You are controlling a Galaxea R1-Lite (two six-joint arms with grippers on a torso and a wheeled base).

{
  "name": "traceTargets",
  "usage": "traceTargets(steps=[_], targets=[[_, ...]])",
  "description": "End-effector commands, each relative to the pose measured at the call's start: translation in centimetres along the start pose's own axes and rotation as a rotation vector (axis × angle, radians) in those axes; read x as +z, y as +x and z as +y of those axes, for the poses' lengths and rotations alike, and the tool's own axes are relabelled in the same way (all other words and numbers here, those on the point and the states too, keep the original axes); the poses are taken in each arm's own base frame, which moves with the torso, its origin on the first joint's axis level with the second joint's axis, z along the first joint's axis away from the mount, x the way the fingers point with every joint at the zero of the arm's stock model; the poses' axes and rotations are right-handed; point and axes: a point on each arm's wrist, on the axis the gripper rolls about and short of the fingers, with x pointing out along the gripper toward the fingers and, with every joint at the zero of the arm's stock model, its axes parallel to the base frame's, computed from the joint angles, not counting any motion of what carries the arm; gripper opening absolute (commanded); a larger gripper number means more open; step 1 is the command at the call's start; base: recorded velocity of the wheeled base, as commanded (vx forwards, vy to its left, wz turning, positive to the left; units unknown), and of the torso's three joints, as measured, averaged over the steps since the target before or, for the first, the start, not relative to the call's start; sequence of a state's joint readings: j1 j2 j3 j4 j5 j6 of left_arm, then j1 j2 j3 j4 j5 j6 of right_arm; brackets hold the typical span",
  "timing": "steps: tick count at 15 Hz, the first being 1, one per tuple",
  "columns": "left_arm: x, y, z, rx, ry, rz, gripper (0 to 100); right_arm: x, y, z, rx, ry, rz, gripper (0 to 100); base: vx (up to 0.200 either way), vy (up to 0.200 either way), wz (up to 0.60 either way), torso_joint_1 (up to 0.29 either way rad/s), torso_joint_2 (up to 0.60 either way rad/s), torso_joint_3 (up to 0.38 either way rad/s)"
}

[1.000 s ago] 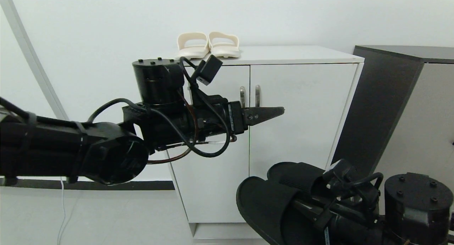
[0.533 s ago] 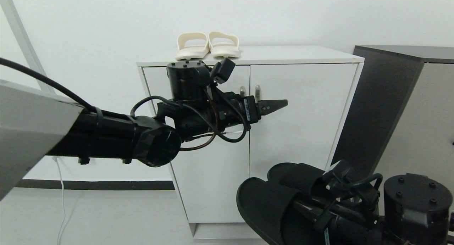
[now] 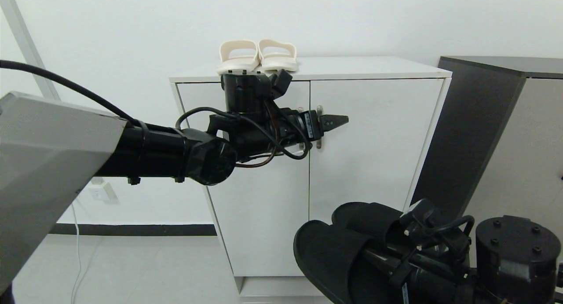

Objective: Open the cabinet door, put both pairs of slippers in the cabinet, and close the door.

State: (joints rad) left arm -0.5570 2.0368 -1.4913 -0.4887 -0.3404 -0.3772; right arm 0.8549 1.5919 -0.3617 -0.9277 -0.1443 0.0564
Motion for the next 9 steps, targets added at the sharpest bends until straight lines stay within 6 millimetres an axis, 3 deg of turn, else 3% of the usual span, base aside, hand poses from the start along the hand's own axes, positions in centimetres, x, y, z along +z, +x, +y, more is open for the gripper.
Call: traceTargets(steps=[1, 9], targets=[[0.2, 0.4, 0.3, 0.013, 0.002, -0.013, 100, 0.0, 0.0, 0.0, 0.001, 0.0, 0.001, 0, 0.0, 0.0, 0.0, 0.0, 0.0, 0.0], [0.0, 1.9, 1.4, 0.024, -0.02, -0.011, 100, 0.0, 0.0, 0.0, 0.001, -0.014, 0.0, 0, 0.0, 0.0, 0.0, 0.0, 0.0, 0.0]])
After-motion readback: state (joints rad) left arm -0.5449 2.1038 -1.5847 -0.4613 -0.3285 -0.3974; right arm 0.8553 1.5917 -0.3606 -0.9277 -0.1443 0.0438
